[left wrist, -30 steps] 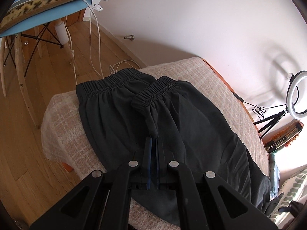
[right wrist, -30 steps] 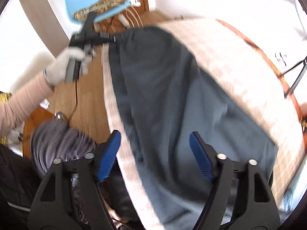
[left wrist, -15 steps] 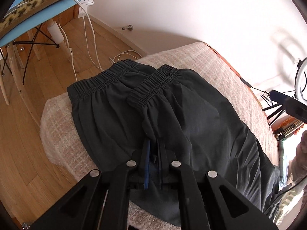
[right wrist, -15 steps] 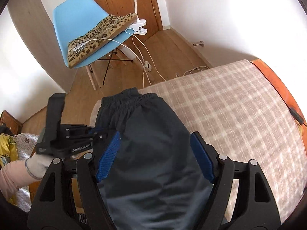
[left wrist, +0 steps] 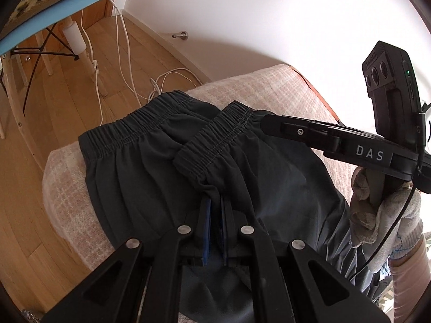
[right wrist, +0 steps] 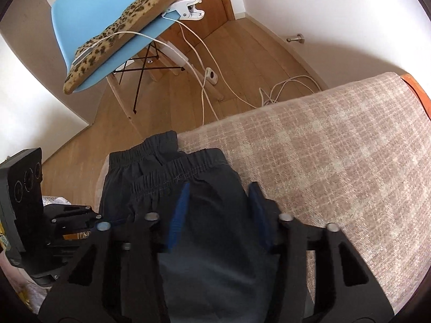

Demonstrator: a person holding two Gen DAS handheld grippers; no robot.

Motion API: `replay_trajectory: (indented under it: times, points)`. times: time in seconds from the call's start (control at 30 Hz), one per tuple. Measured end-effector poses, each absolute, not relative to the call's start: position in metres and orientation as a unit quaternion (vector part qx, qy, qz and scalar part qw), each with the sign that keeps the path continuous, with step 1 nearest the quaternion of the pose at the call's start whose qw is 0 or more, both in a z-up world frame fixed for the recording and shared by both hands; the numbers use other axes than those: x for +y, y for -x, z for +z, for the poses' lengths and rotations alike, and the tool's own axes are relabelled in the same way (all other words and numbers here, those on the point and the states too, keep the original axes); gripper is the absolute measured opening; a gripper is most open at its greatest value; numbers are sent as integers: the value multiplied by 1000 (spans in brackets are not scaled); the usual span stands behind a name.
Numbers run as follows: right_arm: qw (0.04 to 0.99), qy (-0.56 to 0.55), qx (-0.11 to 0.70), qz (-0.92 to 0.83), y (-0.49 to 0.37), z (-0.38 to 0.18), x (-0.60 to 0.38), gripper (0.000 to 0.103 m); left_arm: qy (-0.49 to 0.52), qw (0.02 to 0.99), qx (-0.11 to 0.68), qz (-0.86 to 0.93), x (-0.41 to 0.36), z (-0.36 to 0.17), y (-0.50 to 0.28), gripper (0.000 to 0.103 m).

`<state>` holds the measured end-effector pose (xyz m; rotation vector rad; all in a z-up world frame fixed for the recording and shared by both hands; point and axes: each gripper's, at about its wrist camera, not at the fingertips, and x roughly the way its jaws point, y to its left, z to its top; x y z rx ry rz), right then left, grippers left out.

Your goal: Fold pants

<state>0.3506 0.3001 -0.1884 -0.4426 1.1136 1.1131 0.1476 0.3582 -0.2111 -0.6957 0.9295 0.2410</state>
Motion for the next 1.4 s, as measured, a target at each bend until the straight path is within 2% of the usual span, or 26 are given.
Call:
replay_trajectory:
  times: [0.07, 0.17, 0.67, 0.77, 0.87, 0.93, 1.0, 1.07, 1.4]
  points:
    - [687, 214, 486, 496, -346, -185, 300, 10, 322, 830, 441, 116, 355, -210, -148, 4]
    - [693, 215, 474, 499, -342, -180, 298, 8, 309, 831, 446, 119, 350, -208, -150, 4]
    - [698, 204, 474, 496, -350, -178, 299, 8, 289, 836, 449, 126, 352, -209, -164, 5]
    - [696, 194, 484, 493, -357, -185, 301, 16, 319, 831, 440, 117, 360, -211, -163, 5]
    - [692, 203, 488, 491, -358, -190, 307, 16, 375, 826, 409, 101, 370, -218, -156, 5]
    - [694, 215, 482, 491, -353, -190, 309, 16, 386, 829, 393, 93, 371, -220, -152, 5]
    - [697, 225, 469, 493, -346, -184, 309, 7, 378, 839, 380, 92, 369, -219, -147, 5]
    - [702, 229, 455, 497, -339, -177, 308, 6, 366, 847, 373, 92, 366, -216, -141, 1]
    - [698, 242, 406, 537, -301, -140, 349, 4, 346, 867, 338, 123, 374, -187, -92, 1]
